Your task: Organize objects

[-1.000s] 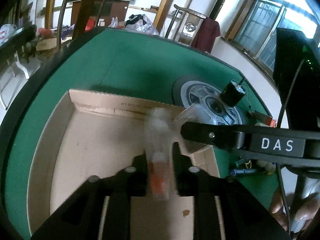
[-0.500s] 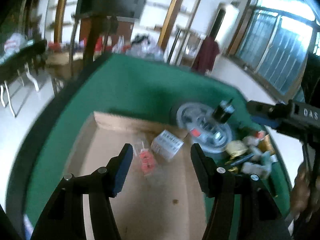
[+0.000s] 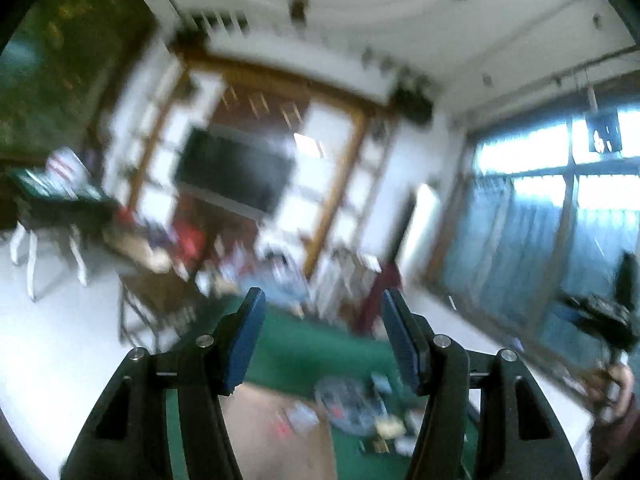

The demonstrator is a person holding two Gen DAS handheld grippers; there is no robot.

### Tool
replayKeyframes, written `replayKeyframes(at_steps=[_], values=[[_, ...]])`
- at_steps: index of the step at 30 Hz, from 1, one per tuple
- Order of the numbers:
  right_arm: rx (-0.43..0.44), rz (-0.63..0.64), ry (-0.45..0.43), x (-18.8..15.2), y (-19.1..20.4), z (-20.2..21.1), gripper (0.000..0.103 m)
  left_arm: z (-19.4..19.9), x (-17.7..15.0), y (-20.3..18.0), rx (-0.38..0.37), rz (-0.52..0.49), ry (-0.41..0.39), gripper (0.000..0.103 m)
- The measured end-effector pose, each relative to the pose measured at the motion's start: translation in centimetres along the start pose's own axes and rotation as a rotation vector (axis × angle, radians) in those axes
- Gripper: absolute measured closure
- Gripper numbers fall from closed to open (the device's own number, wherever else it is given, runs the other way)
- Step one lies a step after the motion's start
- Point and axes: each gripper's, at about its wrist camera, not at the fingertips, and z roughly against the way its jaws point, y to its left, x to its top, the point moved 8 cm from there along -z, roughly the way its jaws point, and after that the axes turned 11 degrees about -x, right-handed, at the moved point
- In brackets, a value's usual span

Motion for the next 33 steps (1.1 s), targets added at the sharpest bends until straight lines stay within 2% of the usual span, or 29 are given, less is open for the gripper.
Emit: replayKeyframes(at_steps=[2,6,11,14,17,22,24,27,29,31,33], values=[[-0.041,0.002,-0.047,0.9,-0.8,2.0,0.038,1.5,0.8,0.9,0.028,0.027,-0.055,0.047],[-0.114,-0.004,-0.073,2.0,-2.3,3.3,0.038,2.2,2.0,3.1,0.038,0.124,-0.059,0.047],[-0.241,0.031,-0.118,3.0,-4.6,6.0,0.038,2.5,4.1,5.4,0.082,0.140,-0.089,0.047],[-0.253,-0.074,-0.172,5.0,-7.6,9.0,0.038,3.7,6.1,6.9,0.151,0.149,-0.144,0.047],[-0.312,-0.156,-0.213,8.4,-10.6,11.8,0.038,5.3,8.9,7.8,0.211,0.081,-0.165,0.047],[-0.534,-0.125,-0.265,14.3,-13.2,17.8,0.037,9.6,15.8,8.5,0.408,-0.091,-0.194,0.047],[-0.616,-0.114,-0.254,17.2,-14.1,19.9,0.037,10.2,18.2,8.7,0.486,-0.159,-0.158,0.045],[-0.715,-0.098,-0.218,20.0,-15.2,21.2,0.020,9.8,19.5,8.2,0.558,-0.234,-0.107,0.044],[-0.731,-0.072,-0.184,20.1,-15.6,20.6,0.021,8.4,18.2,6.9,0.525,-0.248,-0.080,0.039],[-0.693,-0.059,-0.170,18.4,-15.7,19.0,0.020,6.1,15.1,5.0,0.446,-0.247,-0.046,0.031],[-0.625,-0.036,-0.114,15.2,-15.6,15.7,0.019,2.5,11.0,3.3,0.365,-0.259,0.030,0.031]])
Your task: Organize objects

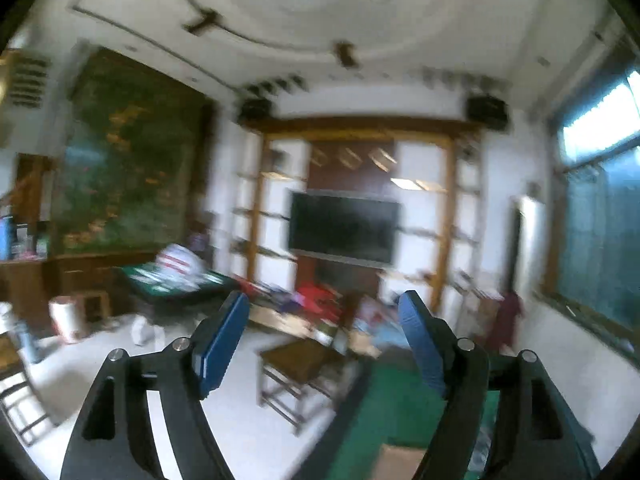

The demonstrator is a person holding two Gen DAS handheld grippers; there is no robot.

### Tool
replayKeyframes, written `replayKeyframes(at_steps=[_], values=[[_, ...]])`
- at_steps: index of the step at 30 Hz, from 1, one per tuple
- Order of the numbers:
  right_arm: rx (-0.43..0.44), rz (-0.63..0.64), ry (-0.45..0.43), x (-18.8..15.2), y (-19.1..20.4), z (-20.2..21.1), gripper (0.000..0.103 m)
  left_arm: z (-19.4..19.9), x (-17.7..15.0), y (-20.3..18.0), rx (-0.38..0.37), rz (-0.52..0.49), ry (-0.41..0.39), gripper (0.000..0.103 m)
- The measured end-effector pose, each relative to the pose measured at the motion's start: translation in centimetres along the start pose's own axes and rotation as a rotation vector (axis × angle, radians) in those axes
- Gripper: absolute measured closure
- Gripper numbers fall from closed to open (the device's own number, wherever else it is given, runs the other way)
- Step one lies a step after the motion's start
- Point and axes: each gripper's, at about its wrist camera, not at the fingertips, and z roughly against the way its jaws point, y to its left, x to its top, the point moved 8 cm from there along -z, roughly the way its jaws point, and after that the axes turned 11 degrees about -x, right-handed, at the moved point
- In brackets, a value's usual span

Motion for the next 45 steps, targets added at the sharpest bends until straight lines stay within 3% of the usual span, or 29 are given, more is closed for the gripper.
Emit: replayKeyframes(at_steps=[3,6,7,10,12,15,17,21,27,32,34,35,36,38,43,45], values=[[0.085,0.074,0.178,-8.2,3.5,-5.9,0.020,-4.3,-6.3,-7.2,-0.154,-0.013,0.107,0.031],[0.236,0.136,0.354,-18.5,8.0,-10.1,0.020,-9.0,-14.7,-15.5,-0.370,-0.003,0.255,0.031],[0.284,0.153,0.403,-22.0,9.5,-11.3,0.020,-9.8,-16.5,-17.5,-0.411,-0.008,0.286,0.031],[0.374,0.202,0.482,-29.2,12.2,-13.9,0.020,-12.8,-24.7,-25.3,-0.552,-0.084,0.405,0.031],[0.425,0.207,0.526,-33.4,13.7,-15.5,0.020,-13.8,-29.9,-30.1,-0.601,-0.195,0.493,0.031],[0.466,0.209,0.608,-38.1,15.2,-18.0,0.020,-14.6,-38.0,-37.0,-0.661,-0.474,0.605,0.031],[0.468,0.204,0.658,-40.3,15.3,-19.5,0.020,-14.7,-42.0,-40.0,-0.689,-0.638,0.657,0.038],[0.463,0.203,0.712,-42.3,15.4,-21.1,0.020,-16.5,-45.3,-40.8,-0.714,-0.727,0.748,0.038],[0.479,0.203,0.769,-44.4,16.2,-22.5,0.020,-20.4,-45.0,-39.1,-0.721,-0.665,0.844,0.038],[0.534,0.179,0.815,-45.7,17.8,-22.7,0.020,-20.3,-46.3,-40.1,-0.771,-0.655,0.939,0.038],[0.547,0.168,0.824,-45.9,18.4,-22.7,0.020,-19.5,-46.3,-40.4,-0.775,-0.700,0.914,0.039],[0.551,0.164,0.826,-45.9,18.6,-22.7,0.020,-19.1,-46.3,-40.5,-0.792,-0.686,0.928,0.042],[0.557,0.164,0.827,-46.0,18.9,-22.7,0.020,-18.5,-46.4,-40.5,-0.825,-0.648,0.969,0.067],[0.569,0.170,0.832,-46.3,19.5,-22.6,0.020,-17.1,-46.4,-40.4,-0.891,-0.542,1.051,0.087],[0.605,0.187,0.851,-46.9,20.8,-22.0,0.020,-13.4,-45.8,-39.8,-0.919,-0.490,1.070,0.091],[0.607,0.197,0.852,-47.0,21.1,-21.9,0.020,-12.6,-45.0,-39.7,-0.914,-0.485,1.040,0.091]])
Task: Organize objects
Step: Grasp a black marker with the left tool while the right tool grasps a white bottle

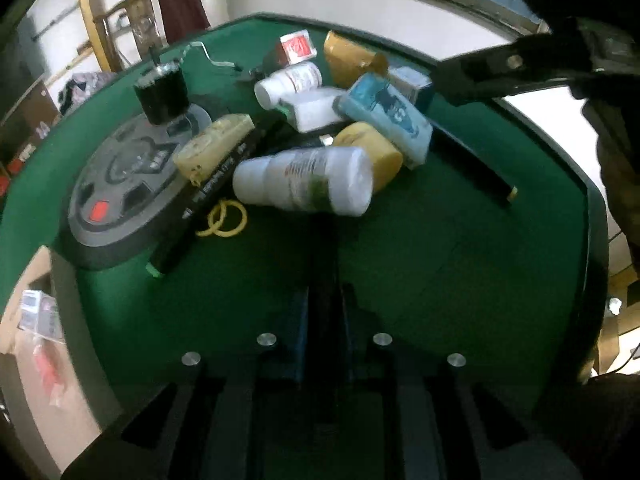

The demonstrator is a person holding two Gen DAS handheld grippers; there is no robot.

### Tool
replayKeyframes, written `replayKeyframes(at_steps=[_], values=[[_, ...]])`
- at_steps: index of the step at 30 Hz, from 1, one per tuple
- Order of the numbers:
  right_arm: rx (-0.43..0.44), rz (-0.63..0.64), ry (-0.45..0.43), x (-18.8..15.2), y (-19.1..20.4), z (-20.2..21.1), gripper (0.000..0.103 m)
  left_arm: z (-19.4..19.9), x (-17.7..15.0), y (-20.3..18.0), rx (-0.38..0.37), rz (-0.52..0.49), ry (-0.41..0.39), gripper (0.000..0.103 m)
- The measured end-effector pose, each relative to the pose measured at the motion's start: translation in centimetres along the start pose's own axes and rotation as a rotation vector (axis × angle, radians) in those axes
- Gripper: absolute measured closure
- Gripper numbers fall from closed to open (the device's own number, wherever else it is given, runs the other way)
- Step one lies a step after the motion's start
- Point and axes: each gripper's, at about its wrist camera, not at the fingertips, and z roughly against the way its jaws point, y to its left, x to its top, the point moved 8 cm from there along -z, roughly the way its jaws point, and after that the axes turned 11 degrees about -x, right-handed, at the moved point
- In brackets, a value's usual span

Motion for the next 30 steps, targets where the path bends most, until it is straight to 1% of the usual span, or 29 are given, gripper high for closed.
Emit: replayKeyframes(at_steps=[1,2,3,5,7,8,10,11,12,13,15,18,20,23,25,27,28,30], values=[[-0.001,0.000,0.000,0.0,0.0,0.0,0.020,0.4,0.1,-0.2,-0.004,0.005,-0.015,0.090],[0.000,-0.007,-0.003,0.0,0.0,0.0,0.020,0.6,0.3,-0.5,-0.015,0.008,-0.022,0.087],[0.004,-0.014,-0.005,0.1,-0.1,0.1,0.020,0.4,0.3,-0.7,-0.017,0.012,-0.017,0.080],[0.015,-0.028,-0.007,0.1,-0.1,0.1,0.020,-0.4,0.5,-1.0,0.003,0.018,0.000,0.074],[0.023,-0.034,-0.005,0.0,0.0,0.1,0.020,-1.2,0.9,-1.6,0.039,0.000,-0.026,0.068],[0.025,-0.034,-0.002,0.0,0.1,0.1,0.020,-1.4,1.1,-1.6,0.044,0.012,-0.043,0.068],[0.029,-0.032,0.006,0.0,0.5,0.1,0.020,-1.4,1.4,-1.8,0.066,0.079,-0.085,0.068],[0.031,-0.027,0.010,0.1,0.8,0.1,0.020,-1.3,1.5,-1.7,0.080,0.096,-0.099,0.075],[0.034,-0.017,0.013,0.2,1.4,0.2,0.020,-1.0,1.3,-1.9,0.090,0.114,-0.108,0.088],[0.040,-0.004,0.018,0.2,2.0,0.2,0.020,-0.5,0.8,-2.0,0.071,0.159,-0.117,0.092],[0.046,0.038,0.036,0.3,3.6,-0.1,0.020,0.5,-0.5,-1.7,0.014,0.253,-0.152,0.092],[0.016,0.119,0.058,0.1,6.1,-1.1,0.020,2.7,-3.3,-1.5,-0.036,0.343,-0.196,0.092],[-0.007,0.172,0.076,-0.3,7.7,-2.0,0.020,4.7,-4.9,-1.2,-0.053,0.386,-0.238,0.092],[-0.052,0.227,0.105,-0.9,9.7,-4.1,0.020,7.9,-6.9,-0.9,-0.051,0.414,-0.308,0.092],[-0.064,0.213,0.136,-1.2,10.6,-5.6,0.021,9.6,-7.8,-0.9,-0.044,0.419,-0.336,0.092],[-0.045,0.151,0.178,-1.5,11.1,-7.0,0.021,11.0,-9.0,-0.9,-0.050,0.422,-0.361,0.092],[-0.029,0.108,0.201,-1.6,11.3,-7.6,0.021,11.1,-9.0,-0.8,-0.055,0.425,-0.370,0.092],[-0.024,0.029,0.231,-1.8,11.5,-8.6,0.021,11.4,-9.7,0.3,-0.068,0.432,-0.396,0.091]])
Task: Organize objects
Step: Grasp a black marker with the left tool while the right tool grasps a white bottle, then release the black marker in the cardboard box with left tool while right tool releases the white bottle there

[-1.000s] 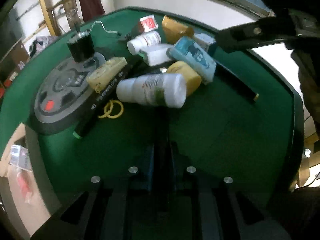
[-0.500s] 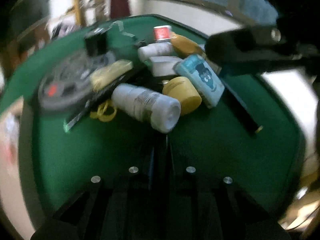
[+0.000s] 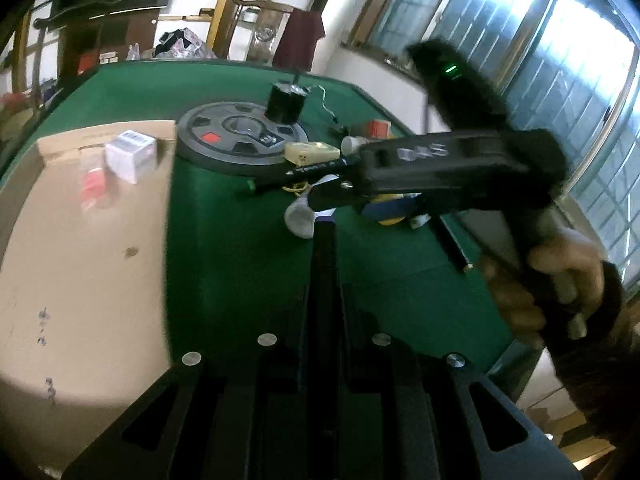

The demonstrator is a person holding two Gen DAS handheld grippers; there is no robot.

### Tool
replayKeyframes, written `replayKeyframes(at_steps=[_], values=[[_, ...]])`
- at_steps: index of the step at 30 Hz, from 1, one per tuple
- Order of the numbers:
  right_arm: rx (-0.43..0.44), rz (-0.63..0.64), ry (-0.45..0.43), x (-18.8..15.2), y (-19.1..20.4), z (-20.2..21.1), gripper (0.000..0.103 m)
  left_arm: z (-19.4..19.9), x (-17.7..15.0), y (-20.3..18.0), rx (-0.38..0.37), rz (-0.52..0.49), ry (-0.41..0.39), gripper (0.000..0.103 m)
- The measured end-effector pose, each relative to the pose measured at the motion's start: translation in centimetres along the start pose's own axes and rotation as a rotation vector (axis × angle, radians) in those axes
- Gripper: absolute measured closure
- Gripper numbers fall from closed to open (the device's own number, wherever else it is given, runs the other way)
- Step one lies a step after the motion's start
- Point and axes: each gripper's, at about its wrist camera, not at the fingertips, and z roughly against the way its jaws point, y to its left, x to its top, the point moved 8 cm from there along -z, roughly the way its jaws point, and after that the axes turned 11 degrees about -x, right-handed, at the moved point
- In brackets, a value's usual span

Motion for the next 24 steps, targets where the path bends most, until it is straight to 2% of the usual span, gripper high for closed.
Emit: replayKeyframes(at_steps=[2,5,7,9,11,13,20,24], values=[[0.002,-0.073,0.009,0.3,0.0,-0.9,0.021,0.3,0.3,0.9,-0.021,0.012,-0.026,0.091],[-0.065,-0.119,-0.044,1.4,0.4,-1.7,0.027,1.0,0.9,2.1,-0.030,0.018,-0.060,0.091],[-0.134,-0.103,-0.079,1.8,0.8,-2.0,0.048,1.6,0.8,2.7,-0.031,0.027,-0.071,0.091],[-0.199,-0.078,-0.118,1.9,1.1,-2.1,0.063,2.3,0.7,3.5,-0.022,0.037,-0.081,0.091],[-0.215,-0.057,-0.140,1.7,1.2,-2.2,0.070,2.9,0.8,4.3,-0.011,0.048,-0.093,0.091],[-0.196,-0.055,-0.139,1.3,0.9,-1.9,0.071,3.9,1.0,5.1,-0.008,0.065,-0.111,0.091],[0.035,-0.091,-0.135,-0.6,1.1,0.8,0.071,6.7,2.7,9.4,0.058,0.124,-0.176,0.091],[0.150,-0.030,-0.142,0.1,5.1,2.5,0.071,7.4,4.4,12.8,0.130,0.162,-0.177,0.091]])
